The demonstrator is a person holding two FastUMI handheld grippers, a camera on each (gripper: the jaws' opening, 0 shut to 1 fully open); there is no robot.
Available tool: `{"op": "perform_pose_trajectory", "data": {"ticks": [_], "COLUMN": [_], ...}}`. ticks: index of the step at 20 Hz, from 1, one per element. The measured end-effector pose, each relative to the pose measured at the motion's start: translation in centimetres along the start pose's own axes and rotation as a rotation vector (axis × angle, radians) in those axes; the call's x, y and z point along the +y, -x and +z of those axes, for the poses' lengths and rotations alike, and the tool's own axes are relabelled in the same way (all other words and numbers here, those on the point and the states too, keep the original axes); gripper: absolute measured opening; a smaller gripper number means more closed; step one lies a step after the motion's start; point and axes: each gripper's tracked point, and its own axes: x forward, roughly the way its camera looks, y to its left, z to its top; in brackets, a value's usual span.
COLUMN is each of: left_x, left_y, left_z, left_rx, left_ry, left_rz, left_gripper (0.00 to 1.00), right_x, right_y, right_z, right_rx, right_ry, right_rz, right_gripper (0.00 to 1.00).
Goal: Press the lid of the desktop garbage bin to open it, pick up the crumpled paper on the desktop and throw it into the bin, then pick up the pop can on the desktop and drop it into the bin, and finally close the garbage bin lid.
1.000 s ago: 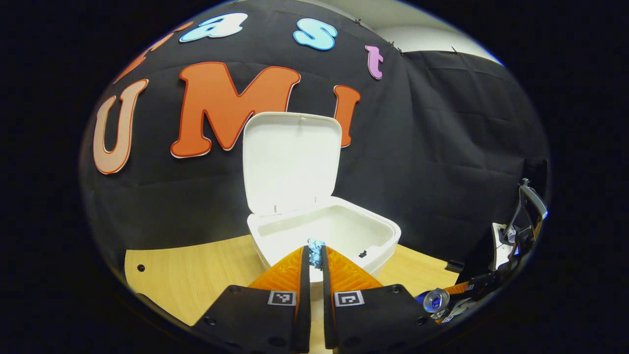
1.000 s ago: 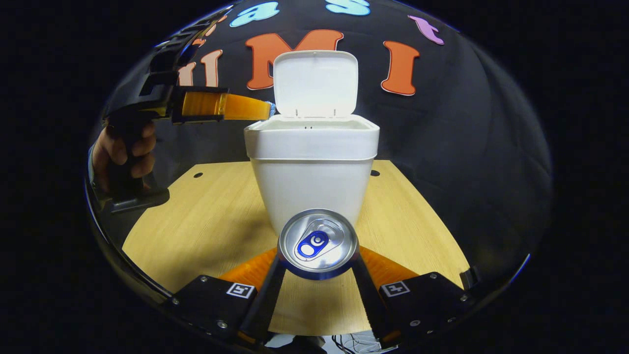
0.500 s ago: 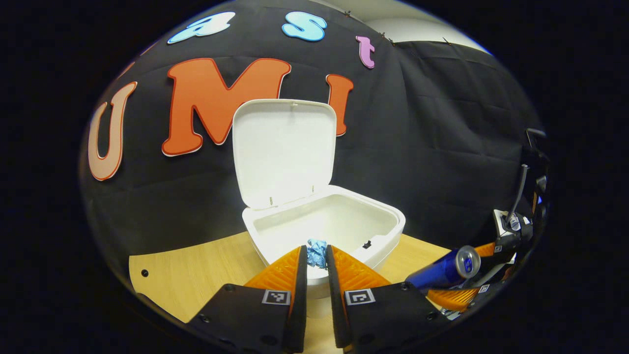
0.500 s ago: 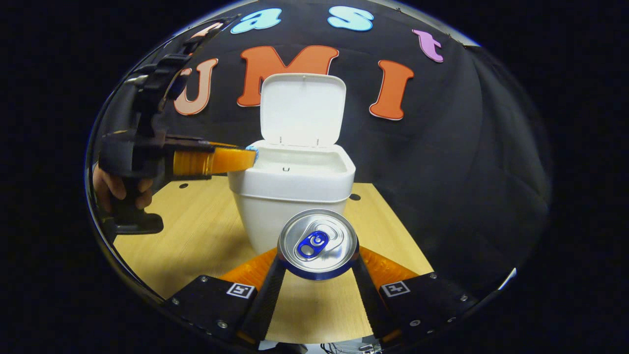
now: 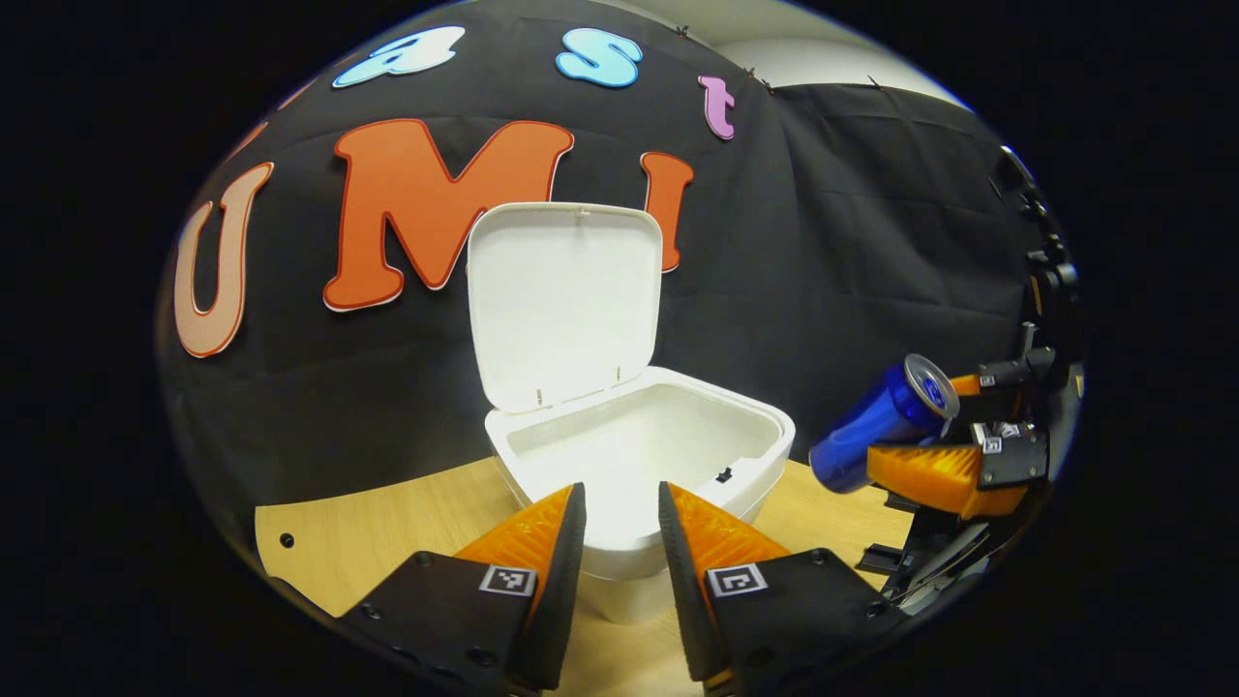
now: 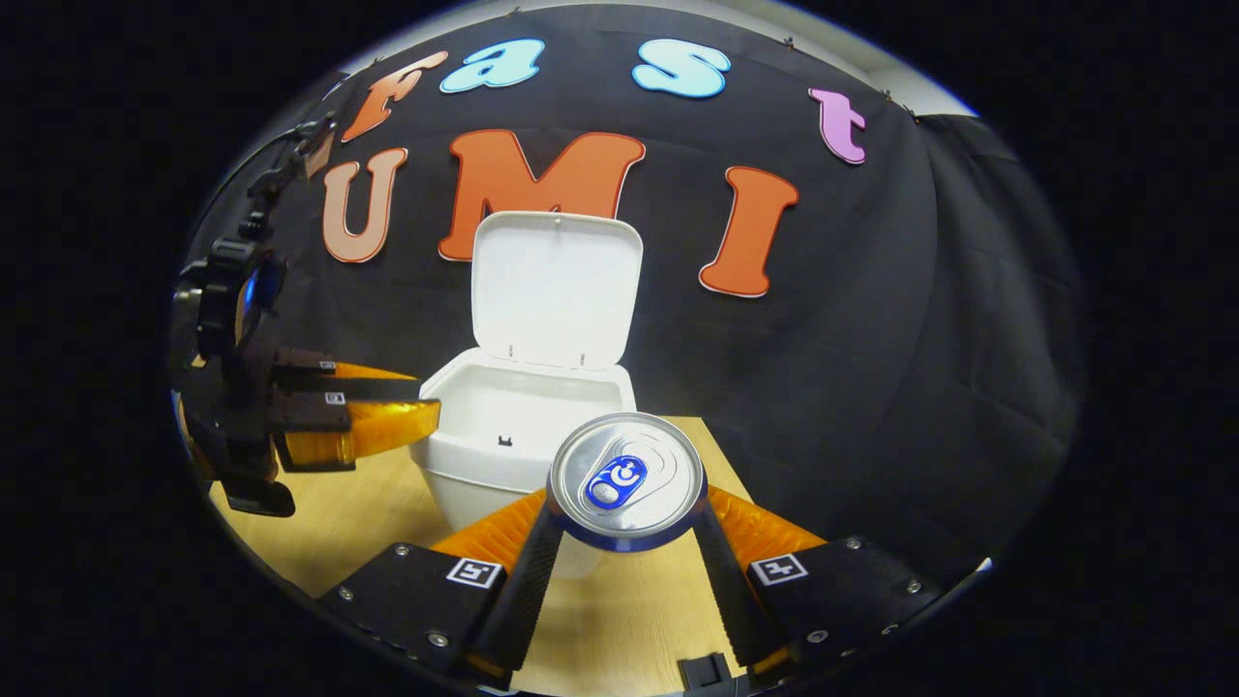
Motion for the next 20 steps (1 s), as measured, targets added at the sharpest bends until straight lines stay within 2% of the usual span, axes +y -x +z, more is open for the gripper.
{"op": "perform_pose_trajectory", "data": {"ticks": [2,4,5,7,8,9,20], "left_x": [0.1,0.2,0.4,0.8,1.3,1.7,8.7], "left_y": [0.4,1.0,1.2,1.8,2.1,2.6,7.8], "left_z": [0.0,-0.2,-0.5,-0.7,-0.8,-0.9,-3.5], "left_rx": [-0.007,-0.010,-0.005,-0.005,-0.004,-0.004,0.015], "left_ry": [-0.006,-0.012,-0.009,0.005,0.010,0.013,0.099], "left_rz": [0.004,0.009,0.008,0.021,0.033,0.049,0.277], "left_gripper": [0.52,0.64,0.77,0.89,0.89,0.94,0.94], "right_x": [-0.1,-0.1,-0.2,0.0,0.1,0.3,3.2], "right_y": [-0.3,-0.9,-1.0,-1.4,-1.5,-1.8,-6.0], "right_z": [1.6,2.5,3.0,4.0,4.5,4.7,4.3], "right_rx": [-0.028,-0.039,-0.048,-0.063,-0.071,-0.075,-0.032], "right_ry": [0.004,0.015,0.019,0.020,0.017,0.018,0.072], "right_rz": [0.011,0.019,0.026,0.044,0.053,0.062,0.172], "right_gripper": [0.78,0.78,0.78,0.78,0.78,0.78,0.78]}}
